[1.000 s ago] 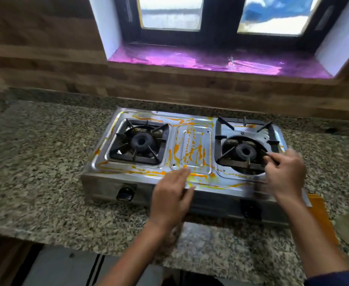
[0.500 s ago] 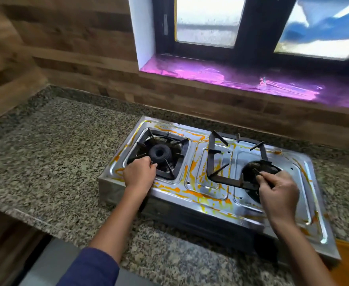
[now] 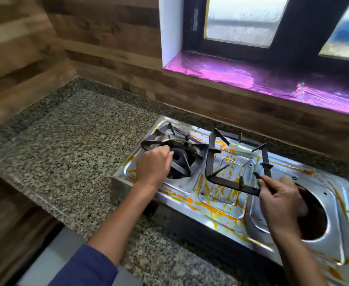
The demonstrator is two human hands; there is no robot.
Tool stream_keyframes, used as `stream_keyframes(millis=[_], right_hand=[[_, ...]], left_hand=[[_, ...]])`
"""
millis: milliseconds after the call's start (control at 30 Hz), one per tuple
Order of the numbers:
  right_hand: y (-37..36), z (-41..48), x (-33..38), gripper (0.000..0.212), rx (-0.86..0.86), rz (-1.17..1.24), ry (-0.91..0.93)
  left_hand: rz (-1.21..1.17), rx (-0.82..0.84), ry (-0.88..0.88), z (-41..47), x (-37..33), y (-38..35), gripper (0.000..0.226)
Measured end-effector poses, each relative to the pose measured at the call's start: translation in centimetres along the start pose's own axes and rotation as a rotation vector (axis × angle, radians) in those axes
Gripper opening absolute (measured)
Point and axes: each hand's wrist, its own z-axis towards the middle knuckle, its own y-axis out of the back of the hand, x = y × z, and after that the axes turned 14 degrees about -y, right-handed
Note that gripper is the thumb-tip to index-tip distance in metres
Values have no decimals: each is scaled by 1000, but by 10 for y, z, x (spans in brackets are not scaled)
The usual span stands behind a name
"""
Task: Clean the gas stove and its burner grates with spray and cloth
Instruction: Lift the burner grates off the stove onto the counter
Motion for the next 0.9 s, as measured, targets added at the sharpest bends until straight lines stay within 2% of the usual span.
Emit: stream_keyframes(millis=[100,200,333,467,600,700,900], right_hand=[[-4,-8,15,20,-23,20,-7],[-6,-18,38,14,-66,5,-29],[-15,-38,63,17,-141,-29,-73],[-38,-71,100,18,-201,-46,-69],[-86,-98,145,23,-193,9,-71],[-133,-116,178,30,-148,25,-33],[-219,-140,238,23,9,-5,62]], left_hand=[[-29,-2,-38,12,8,2,23],[-70,6,-35,26,24,0,23],[-123,-94,-38,40,50,5,24],[-245,-151,2,33,113,14,29],[-191,-212,-9,-6,199,21,31],[-161,-141,30,-48,267,19,27],[-124,14,250,-127,369,9,26]])
